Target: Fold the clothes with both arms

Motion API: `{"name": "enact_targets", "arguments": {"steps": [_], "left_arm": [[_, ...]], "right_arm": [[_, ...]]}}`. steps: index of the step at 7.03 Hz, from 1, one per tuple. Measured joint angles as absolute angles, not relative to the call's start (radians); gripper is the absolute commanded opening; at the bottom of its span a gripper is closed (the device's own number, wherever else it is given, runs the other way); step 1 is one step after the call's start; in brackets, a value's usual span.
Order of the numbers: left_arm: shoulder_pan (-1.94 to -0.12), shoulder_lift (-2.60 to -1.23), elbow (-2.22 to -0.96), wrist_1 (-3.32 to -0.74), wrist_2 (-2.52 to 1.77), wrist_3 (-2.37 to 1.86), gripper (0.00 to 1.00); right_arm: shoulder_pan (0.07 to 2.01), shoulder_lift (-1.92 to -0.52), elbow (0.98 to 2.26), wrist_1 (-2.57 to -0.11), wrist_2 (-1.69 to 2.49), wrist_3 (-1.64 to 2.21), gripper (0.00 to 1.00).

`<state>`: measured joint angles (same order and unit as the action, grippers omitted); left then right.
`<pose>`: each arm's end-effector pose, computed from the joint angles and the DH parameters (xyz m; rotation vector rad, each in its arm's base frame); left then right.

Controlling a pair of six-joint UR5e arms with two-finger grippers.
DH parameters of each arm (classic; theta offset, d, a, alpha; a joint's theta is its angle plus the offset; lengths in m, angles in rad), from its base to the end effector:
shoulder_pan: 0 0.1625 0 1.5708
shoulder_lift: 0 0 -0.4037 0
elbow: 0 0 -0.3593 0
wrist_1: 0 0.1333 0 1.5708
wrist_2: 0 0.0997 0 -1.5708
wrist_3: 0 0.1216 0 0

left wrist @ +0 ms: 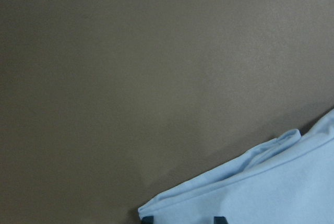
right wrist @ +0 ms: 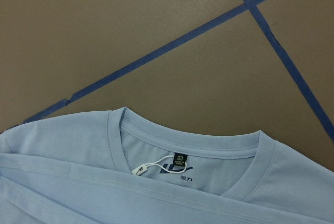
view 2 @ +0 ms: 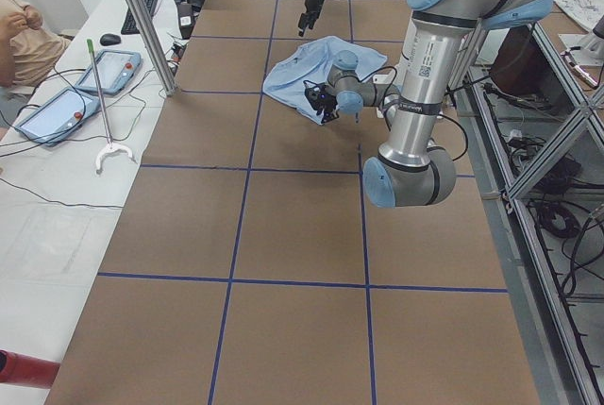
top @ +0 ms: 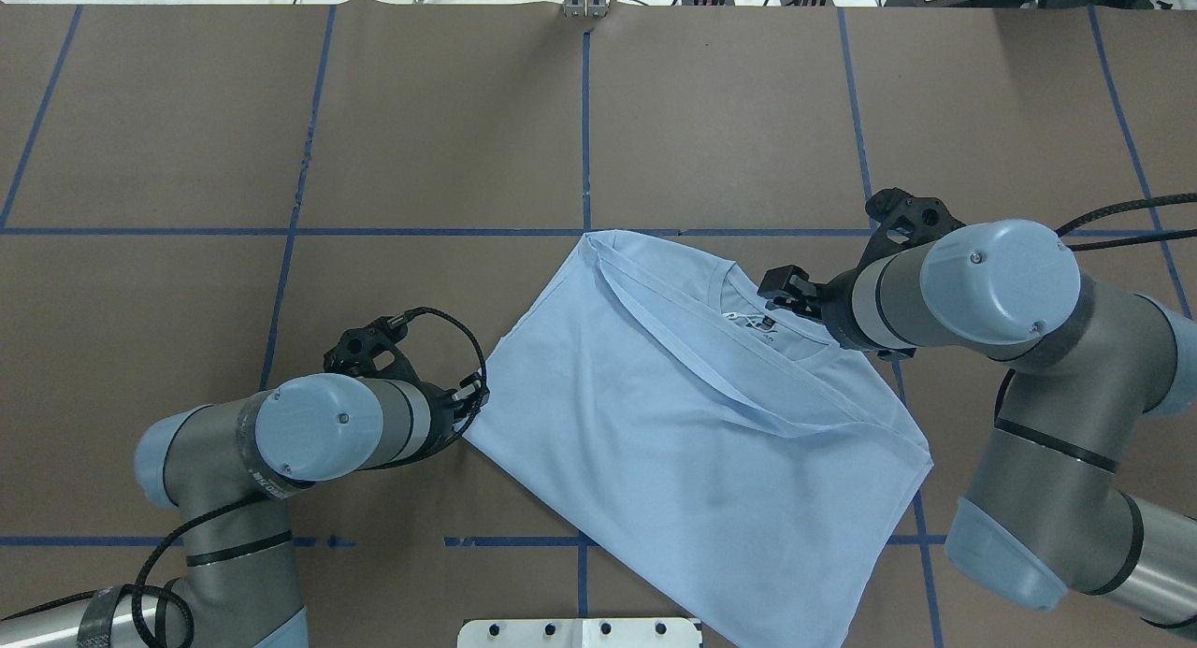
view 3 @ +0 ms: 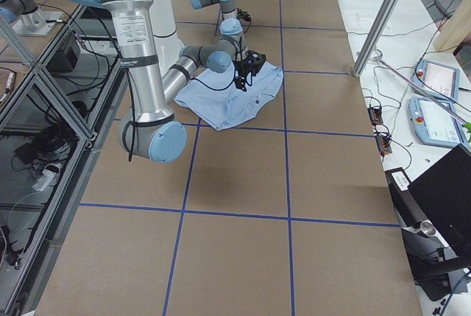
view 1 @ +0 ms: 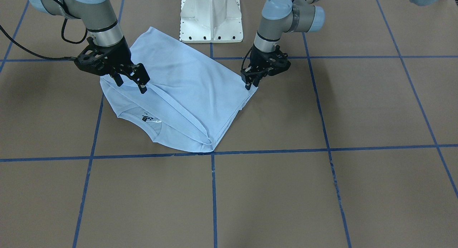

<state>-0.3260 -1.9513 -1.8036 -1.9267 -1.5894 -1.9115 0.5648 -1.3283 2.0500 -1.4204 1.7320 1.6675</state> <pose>0.5268 -0.3164 0.3171 -0.0247 0.9855 -0.6039 -0.3806 -0.3759 0.3179 0.0558 -0.8933 0.5472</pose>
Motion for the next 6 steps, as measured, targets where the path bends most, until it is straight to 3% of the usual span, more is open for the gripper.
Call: {"name": "enact_targets", "arguments": {"steps": [6], "left_arm": [[-0.327,-1.969,-1.815,-1.842,-1.590,-1.911,0.49]], "right_arm": [[0.568,-1.310,2.045,-1.422,1.734,1.670,1.00]]}}
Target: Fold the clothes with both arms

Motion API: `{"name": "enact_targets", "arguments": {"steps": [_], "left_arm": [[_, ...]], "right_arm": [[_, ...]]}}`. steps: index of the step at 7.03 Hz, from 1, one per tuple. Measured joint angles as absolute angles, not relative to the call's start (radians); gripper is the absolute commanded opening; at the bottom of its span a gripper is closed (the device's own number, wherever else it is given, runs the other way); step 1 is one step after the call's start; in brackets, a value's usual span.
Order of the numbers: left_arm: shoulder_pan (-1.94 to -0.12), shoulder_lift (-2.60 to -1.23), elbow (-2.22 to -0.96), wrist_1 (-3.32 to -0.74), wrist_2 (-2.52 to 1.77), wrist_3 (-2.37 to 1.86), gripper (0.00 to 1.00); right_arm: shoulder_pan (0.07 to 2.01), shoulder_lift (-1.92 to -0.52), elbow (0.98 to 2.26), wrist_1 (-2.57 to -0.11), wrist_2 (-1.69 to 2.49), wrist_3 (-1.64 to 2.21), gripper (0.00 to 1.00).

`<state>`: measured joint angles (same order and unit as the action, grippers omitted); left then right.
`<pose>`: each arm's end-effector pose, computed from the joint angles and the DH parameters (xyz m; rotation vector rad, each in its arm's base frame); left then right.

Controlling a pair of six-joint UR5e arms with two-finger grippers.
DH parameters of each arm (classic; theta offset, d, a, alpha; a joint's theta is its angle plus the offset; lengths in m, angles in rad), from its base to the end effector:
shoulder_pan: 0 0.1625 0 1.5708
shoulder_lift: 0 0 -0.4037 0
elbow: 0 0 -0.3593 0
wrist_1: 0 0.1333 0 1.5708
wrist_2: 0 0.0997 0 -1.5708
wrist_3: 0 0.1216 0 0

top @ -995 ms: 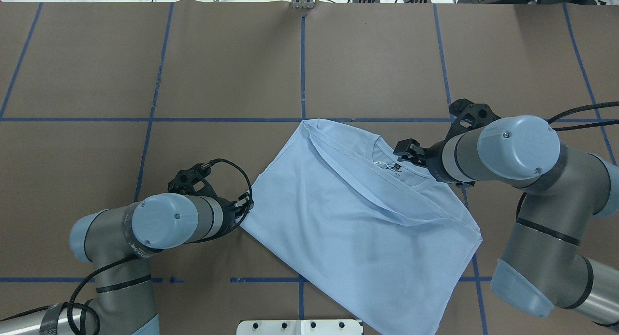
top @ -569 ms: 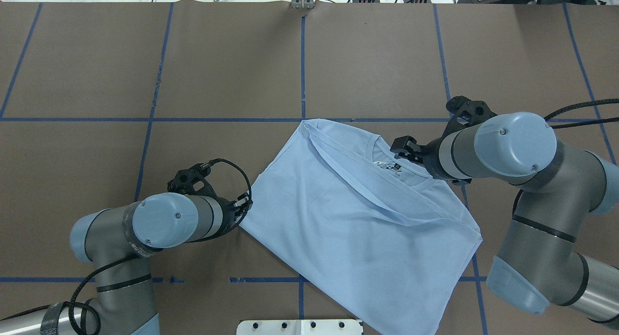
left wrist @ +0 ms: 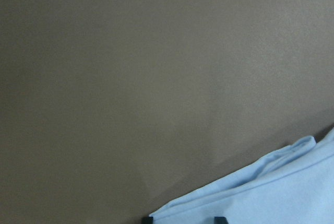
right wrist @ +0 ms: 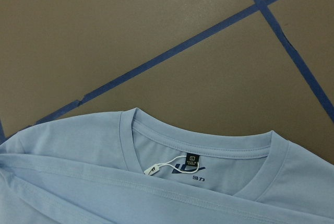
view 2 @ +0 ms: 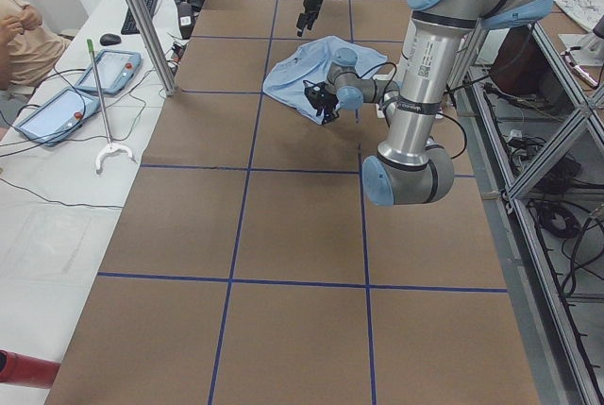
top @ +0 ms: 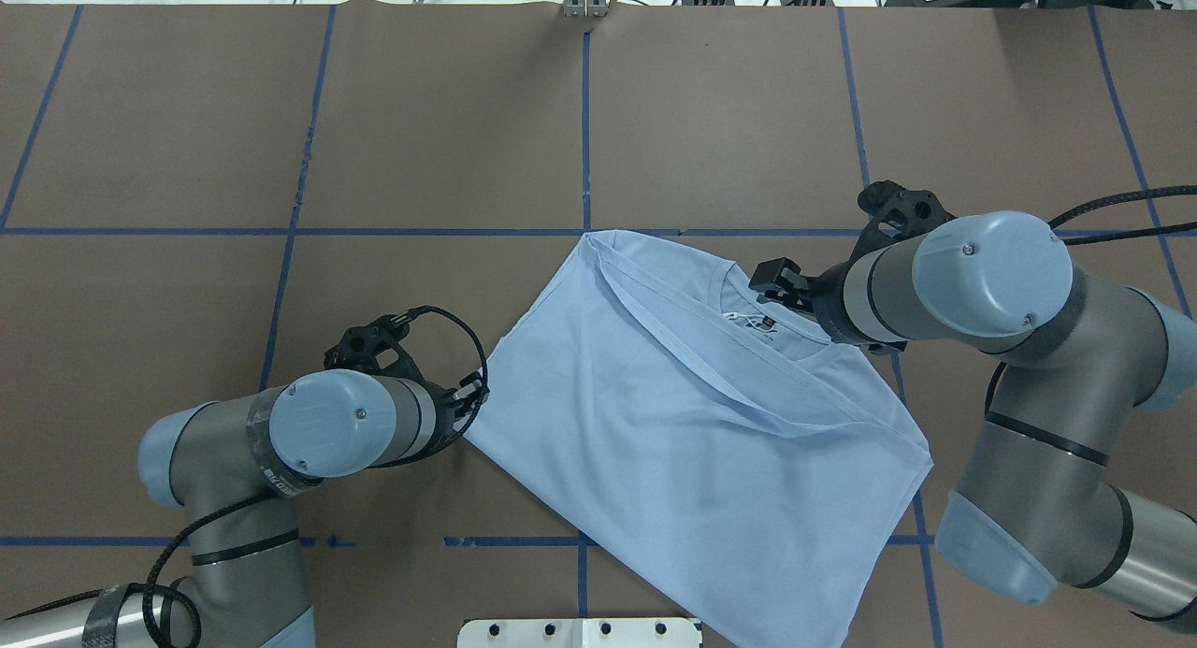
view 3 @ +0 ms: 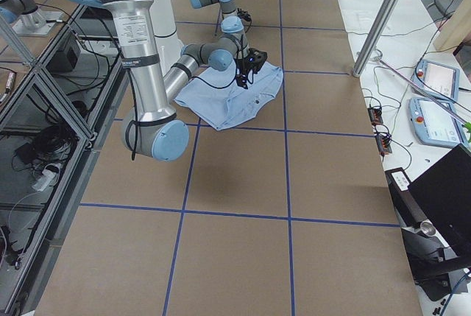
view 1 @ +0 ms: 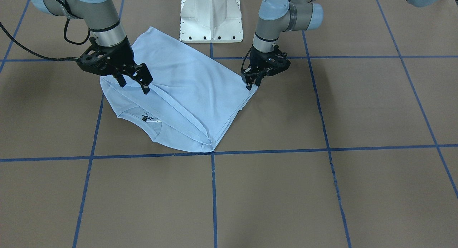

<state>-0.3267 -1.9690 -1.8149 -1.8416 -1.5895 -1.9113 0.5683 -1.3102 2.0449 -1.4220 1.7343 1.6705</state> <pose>0.5275 -0.3171 0.3148 -0.0241 0.9286 -0.6110 -0.3828 -0.3791 0.3108 0.0569 -0.9050 0.5502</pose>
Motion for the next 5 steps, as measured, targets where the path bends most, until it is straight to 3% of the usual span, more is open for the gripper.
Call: {"name": "enact_targets", "arguments": {"steps": [4,5], "left_arm": [[-0.327,-1.971,-1.812,-1.821,-1.591,-1.914,0.47],[-0.327,-1.970,-1.812,-1.819,-1.591,-1.915,0.25]], "right_arm": [[0.567,-1.309,2.043,-1.422,1.735,1.686,1.00],[0.567,-1.307,2.040,-1.422,1.735,1.687,1.00]]}}
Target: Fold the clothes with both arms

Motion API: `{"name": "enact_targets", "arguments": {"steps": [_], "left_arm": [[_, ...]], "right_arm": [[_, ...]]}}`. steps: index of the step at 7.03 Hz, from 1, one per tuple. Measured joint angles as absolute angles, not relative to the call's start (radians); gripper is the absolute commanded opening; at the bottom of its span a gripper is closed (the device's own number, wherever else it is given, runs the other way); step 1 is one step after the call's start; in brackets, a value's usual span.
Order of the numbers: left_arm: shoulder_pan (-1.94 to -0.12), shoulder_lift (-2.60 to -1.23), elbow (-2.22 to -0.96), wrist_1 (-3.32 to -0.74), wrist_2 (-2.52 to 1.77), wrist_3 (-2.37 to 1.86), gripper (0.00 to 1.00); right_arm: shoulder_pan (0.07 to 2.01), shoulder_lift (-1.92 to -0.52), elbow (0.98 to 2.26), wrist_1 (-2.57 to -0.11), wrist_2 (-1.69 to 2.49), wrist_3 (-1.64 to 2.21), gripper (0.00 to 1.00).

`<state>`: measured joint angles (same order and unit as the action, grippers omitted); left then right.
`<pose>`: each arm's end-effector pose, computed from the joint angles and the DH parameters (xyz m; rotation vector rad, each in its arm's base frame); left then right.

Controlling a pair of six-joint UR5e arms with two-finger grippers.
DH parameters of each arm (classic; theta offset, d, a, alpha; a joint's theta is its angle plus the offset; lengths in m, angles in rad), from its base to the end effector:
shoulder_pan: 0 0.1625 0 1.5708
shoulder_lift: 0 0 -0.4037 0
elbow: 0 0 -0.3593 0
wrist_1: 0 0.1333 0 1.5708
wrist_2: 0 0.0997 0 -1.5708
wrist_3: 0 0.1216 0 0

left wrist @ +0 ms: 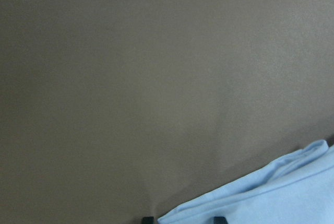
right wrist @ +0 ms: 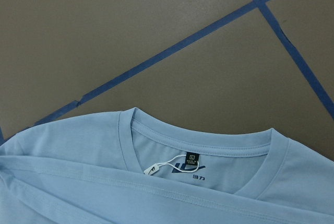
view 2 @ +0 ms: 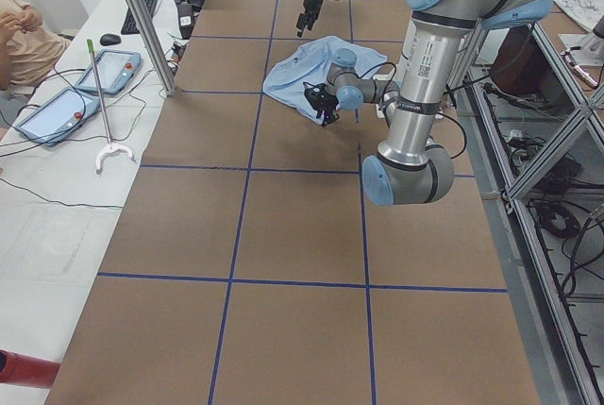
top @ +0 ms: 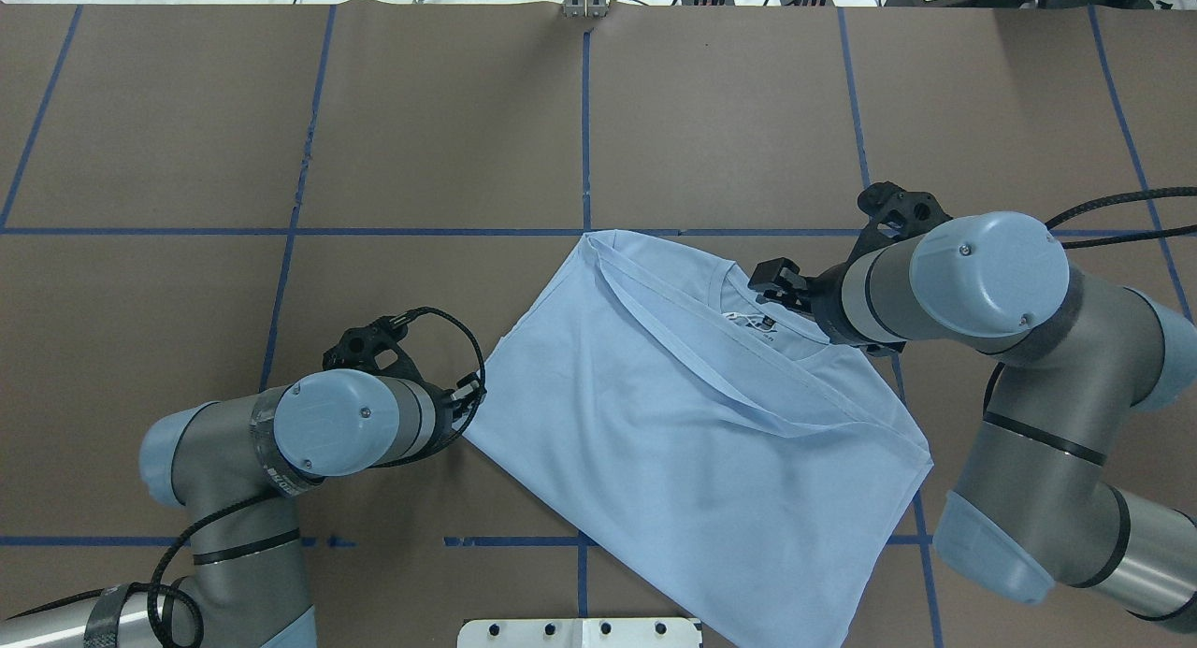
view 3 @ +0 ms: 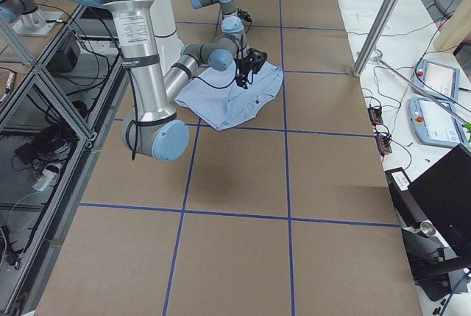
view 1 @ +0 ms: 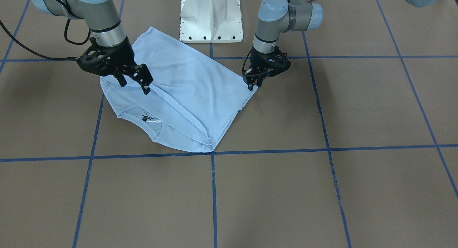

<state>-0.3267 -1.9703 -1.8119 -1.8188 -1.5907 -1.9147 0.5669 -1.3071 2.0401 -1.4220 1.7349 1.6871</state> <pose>0.5285 -0.3173 0.3189 -0.0267 0.9039 -0.6164 -0.3847 -0.3794 0.3112 0.0478 -0.9046 0.5644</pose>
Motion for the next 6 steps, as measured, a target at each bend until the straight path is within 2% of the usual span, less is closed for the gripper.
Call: {"name": "enact_targets", "arguments": {"steps": [1,6], "left_arm": [[-0.327,-1.970,-1.812,-1.818,-1.591,-1.917,0.00],[-0.357,-1.970,-1.827,-1.818,-1.593,-1.892,0.00]], "right_arm": [[0.567,-1.305,2.038,-1.422,1.735,1.687,1.00],[0.566,-1.301,2.025,-1.422,1.735,1.688,1.00]]}}
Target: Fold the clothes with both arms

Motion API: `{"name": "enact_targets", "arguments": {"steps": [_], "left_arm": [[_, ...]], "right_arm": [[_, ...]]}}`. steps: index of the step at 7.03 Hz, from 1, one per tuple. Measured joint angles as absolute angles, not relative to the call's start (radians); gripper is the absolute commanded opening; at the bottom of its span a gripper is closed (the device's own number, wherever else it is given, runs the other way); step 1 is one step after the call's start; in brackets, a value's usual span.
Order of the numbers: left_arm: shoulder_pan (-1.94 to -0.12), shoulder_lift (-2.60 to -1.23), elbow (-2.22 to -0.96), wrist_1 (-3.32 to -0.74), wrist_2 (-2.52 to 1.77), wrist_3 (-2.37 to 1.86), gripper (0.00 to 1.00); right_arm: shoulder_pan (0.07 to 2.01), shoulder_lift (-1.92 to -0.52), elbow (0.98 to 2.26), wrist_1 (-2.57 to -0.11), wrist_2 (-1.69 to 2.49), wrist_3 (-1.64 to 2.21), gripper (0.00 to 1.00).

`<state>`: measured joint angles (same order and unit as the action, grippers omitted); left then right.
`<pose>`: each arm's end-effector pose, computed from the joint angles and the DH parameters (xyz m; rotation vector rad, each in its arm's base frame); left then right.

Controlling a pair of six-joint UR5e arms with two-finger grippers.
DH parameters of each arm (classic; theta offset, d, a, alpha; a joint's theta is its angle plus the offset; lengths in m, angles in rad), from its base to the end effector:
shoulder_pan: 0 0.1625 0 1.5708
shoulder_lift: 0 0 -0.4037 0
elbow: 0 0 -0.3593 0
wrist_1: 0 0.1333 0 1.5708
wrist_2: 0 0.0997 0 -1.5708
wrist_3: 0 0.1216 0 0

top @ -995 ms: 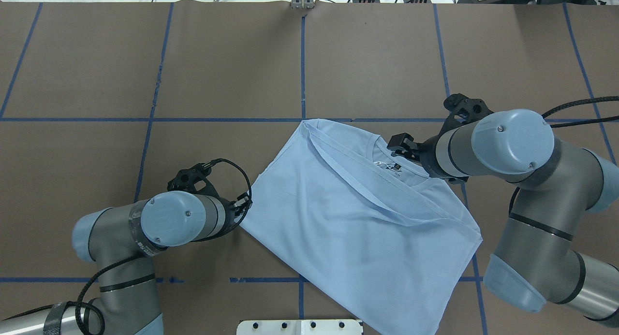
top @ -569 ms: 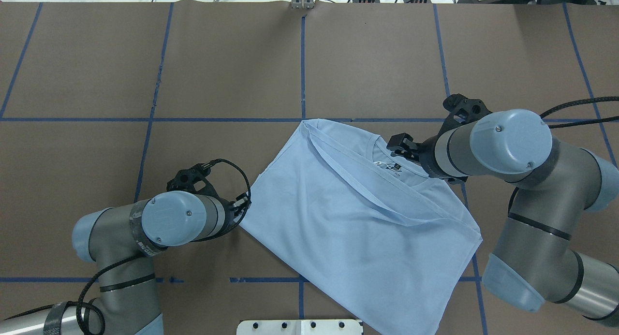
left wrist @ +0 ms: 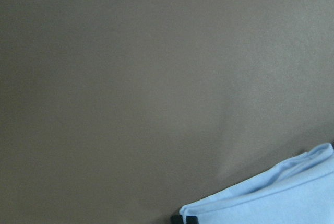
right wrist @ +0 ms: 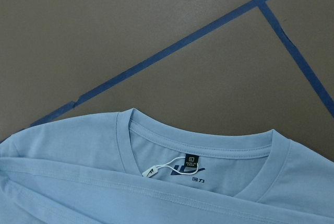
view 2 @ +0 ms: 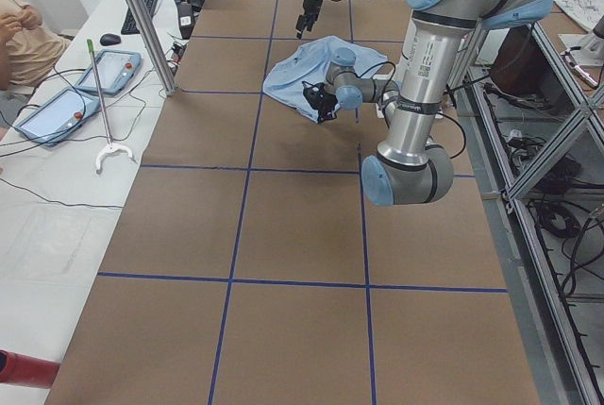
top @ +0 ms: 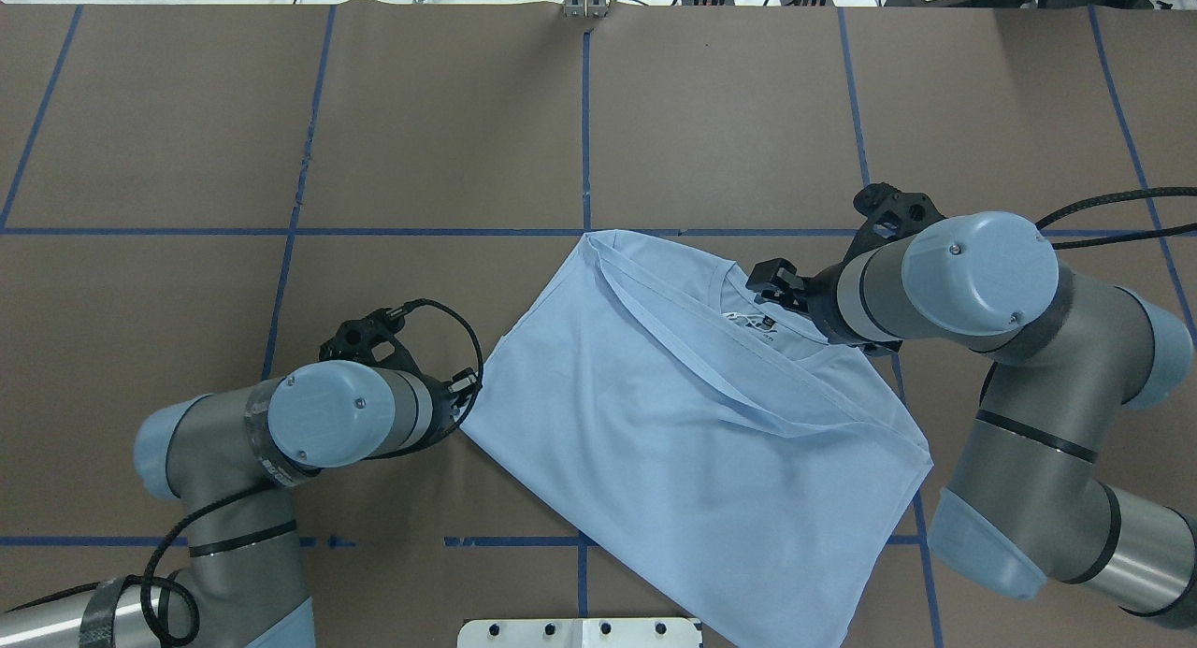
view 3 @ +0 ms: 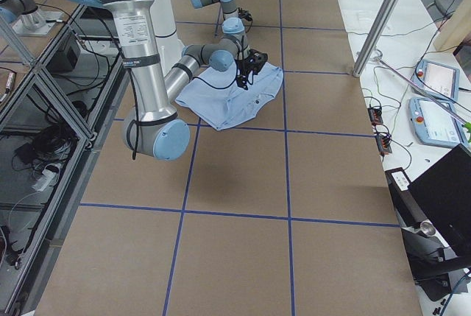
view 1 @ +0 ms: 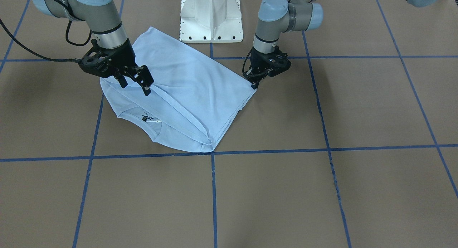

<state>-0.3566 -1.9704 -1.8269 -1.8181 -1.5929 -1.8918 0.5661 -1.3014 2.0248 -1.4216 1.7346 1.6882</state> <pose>0.5158 -0.3315 0.3123 -0.0046 0.9192 -0.6203 -0.3888 -0.3815 0.3146 0.0449 -0.8956 0.5665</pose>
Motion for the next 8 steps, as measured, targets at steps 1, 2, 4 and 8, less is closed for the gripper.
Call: {"name": "enact_targets", "arguments": {"steps": [1,2,4,8], "left_arm": [[-0.406,-1.969,-1.846,-1.819,-1.594,-1.829,0.00],[-0.459,-1.970,-1.850,-1.820,-1.593,-1.759,0.00],[-0.561,-2.062,-1.751,-1.834,-1.592,-1.668,0.00],[-0.726,-2.364,-1.253,-2.084,-1.591,-1.602,0.00]], "right_arm": [[0.566,-1.301,2.022,-1.421,1.734,1.689,1.00],[0.565,-1.301,2.019,-1.419,1.732,1.688,1.00],[0.565,-1.300,2.014,-1.389,1.731,1.686,1.00],[0.556,-1.301,1.977,-1.251,1.727,1.690,1.00]]}}
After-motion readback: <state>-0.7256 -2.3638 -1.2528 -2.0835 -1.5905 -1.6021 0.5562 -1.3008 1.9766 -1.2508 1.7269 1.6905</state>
